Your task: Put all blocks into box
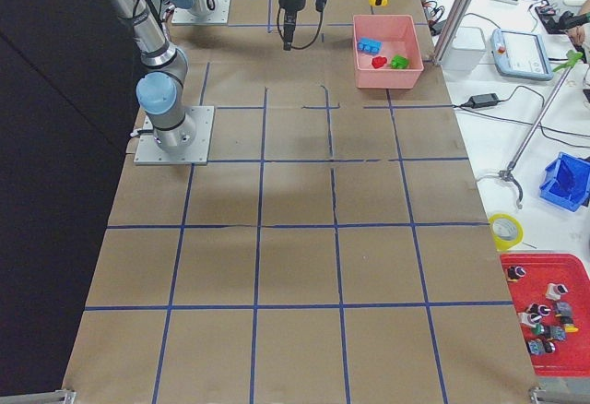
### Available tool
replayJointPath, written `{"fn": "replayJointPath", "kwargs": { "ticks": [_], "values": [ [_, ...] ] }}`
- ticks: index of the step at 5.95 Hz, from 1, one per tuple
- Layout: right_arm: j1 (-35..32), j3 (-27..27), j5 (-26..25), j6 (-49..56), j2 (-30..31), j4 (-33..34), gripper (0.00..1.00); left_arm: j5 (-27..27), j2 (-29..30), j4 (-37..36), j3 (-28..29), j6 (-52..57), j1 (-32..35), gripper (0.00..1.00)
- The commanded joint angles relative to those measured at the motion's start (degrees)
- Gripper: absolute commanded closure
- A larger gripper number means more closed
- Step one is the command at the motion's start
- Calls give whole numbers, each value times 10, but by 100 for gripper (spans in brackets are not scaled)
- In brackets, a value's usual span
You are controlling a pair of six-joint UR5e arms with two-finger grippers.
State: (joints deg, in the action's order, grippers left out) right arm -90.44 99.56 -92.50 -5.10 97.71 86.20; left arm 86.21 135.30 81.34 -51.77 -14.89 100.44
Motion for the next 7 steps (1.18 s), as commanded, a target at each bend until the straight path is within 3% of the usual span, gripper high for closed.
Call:
{"fn": "replayJointPath", "kwargs": {
  "ticks": [1,2,3,5,7],
  "values": [
    [0,0,-1,1,-1,1,0,2,21,-14,-3,0,5,28],
    [1,-5,-1,2,-6,2,0,2,19,-21,-3,-1,5,1],
    [4,-6,-2,4,-7,2,0,3,8,-20,-3,0,5,1],
    [3,-6,-1,4,-6,20,0,27,-82,-2,-39,34,-1,1],
    [3,0,-2,7,-8,96,0,27,-218,-1,-171,110,-43,1]
  ]
}}
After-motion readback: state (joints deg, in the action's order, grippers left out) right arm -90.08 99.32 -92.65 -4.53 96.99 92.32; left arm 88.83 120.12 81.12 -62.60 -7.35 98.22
